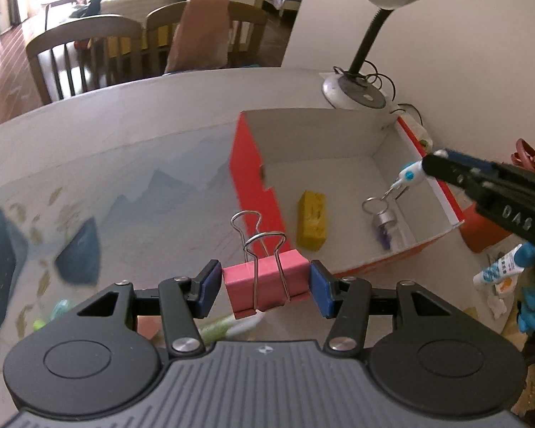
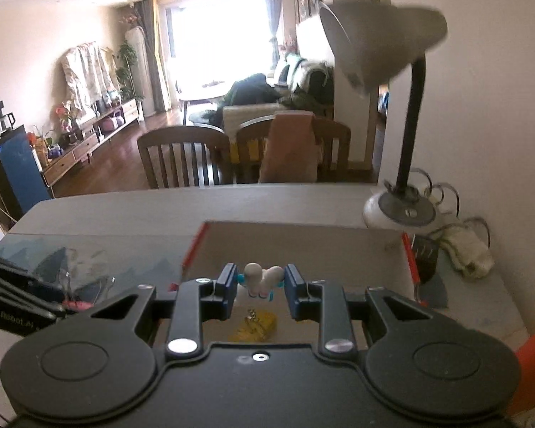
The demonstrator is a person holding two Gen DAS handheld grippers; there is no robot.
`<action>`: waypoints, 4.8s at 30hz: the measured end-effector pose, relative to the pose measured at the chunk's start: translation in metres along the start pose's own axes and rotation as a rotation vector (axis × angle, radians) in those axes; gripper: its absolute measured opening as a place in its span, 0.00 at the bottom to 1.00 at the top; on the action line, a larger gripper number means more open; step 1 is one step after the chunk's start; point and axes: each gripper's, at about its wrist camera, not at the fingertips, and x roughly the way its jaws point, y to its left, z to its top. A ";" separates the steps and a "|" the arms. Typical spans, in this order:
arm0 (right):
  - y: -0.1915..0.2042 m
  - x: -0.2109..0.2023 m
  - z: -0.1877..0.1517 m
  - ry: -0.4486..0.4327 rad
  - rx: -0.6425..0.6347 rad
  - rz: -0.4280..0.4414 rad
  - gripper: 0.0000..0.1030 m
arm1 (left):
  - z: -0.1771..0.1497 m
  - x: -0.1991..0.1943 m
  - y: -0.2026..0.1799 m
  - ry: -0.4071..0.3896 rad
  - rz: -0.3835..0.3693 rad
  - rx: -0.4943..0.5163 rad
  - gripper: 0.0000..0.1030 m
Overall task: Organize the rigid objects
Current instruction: 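Carry the binder clip and keychain into the red box and open both grippers, then withdraw both grippers from the red box back toward the remaining items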
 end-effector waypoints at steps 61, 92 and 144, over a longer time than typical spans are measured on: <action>-0.047 0.061 -0.051 0.242 -0.002 0.042 0.40 | 0.081 0.147 -0.080 0.086 0.093 0.133 0.59; 0.016 -0.031 -0.034 0.063 0.045 0.117 0.87 | -0.022 -0.025 -0.019 -0.181 0.031 0.059 0.73; 0.198 0.083 -0.128 0.330 0.057 -0.051 0.89 | -0.140 -0.027 0.216 -0.172 0.139 -0.113 0.99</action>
